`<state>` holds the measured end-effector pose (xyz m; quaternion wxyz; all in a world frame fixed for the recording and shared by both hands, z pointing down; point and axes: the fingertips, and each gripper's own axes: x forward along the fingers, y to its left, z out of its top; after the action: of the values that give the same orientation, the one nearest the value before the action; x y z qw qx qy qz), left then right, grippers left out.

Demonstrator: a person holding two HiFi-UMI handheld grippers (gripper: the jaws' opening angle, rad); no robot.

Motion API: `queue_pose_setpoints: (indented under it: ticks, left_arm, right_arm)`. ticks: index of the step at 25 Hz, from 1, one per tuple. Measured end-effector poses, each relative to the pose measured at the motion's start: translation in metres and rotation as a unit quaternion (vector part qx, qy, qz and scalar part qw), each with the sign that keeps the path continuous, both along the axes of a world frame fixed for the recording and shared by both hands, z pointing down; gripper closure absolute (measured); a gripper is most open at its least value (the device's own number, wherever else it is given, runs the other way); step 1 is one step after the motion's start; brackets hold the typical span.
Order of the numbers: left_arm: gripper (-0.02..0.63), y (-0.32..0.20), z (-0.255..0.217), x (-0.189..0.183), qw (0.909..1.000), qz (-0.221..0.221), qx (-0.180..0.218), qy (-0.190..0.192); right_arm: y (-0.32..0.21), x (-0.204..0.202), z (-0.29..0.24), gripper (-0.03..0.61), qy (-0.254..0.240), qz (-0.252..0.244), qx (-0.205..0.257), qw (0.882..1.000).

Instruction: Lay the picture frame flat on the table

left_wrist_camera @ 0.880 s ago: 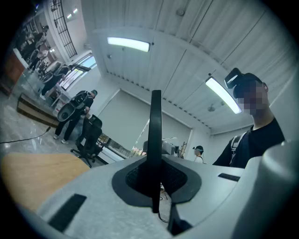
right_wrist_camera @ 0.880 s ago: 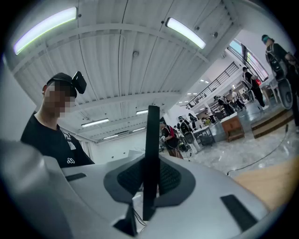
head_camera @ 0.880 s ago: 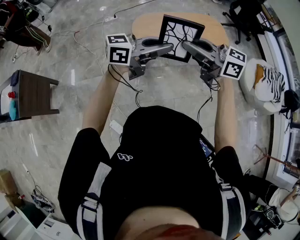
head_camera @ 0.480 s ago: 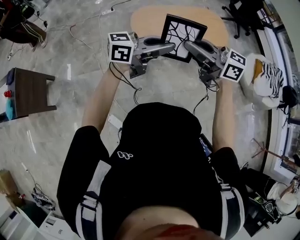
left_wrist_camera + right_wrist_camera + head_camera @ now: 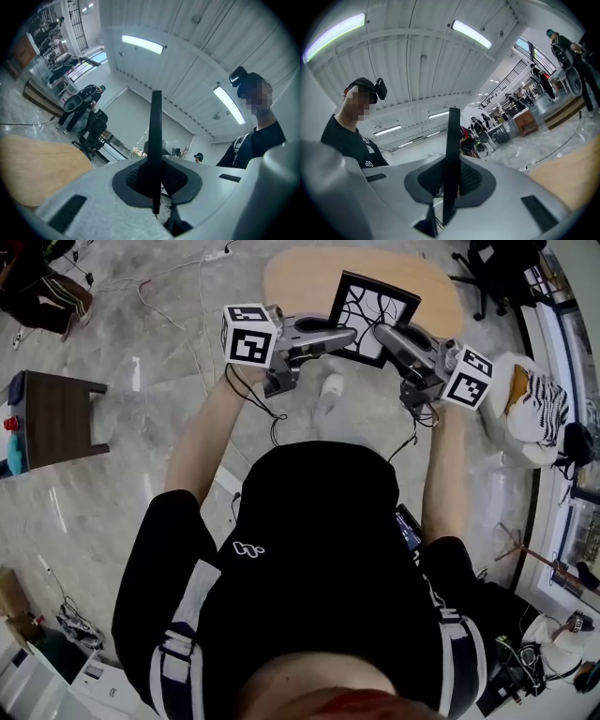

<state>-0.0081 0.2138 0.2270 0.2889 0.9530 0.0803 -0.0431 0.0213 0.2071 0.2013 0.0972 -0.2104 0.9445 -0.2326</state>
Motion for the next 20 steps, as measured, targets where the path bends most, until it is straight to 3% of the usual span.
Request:
queue_pose_setpoints:
  ticks: [3,13,20]
  left_arm:
    - [0.583,-0.026,0.013,0.002,0.9999,-0.015,-0.005,-0.004]
    - [0.583,-0.186,0.041,0.023,0.9965,-0.065,-0.048,-0.019]
    - [0.581,-0.325,0.063,0.08,0.9972,-0.047,-0.008,-0.058]
  right_arm:
    - [-0.028,0.002,0.013,0.532,-0.006,-0.011,-0.007,1.0]
    - [-0.192,0.022,0.044,0.535,-0.029,-0.064,-0.06,0.996]
    - [-0.332,0.08,0.066,0.537,-0.026,-0.105,-0.075,0.991]
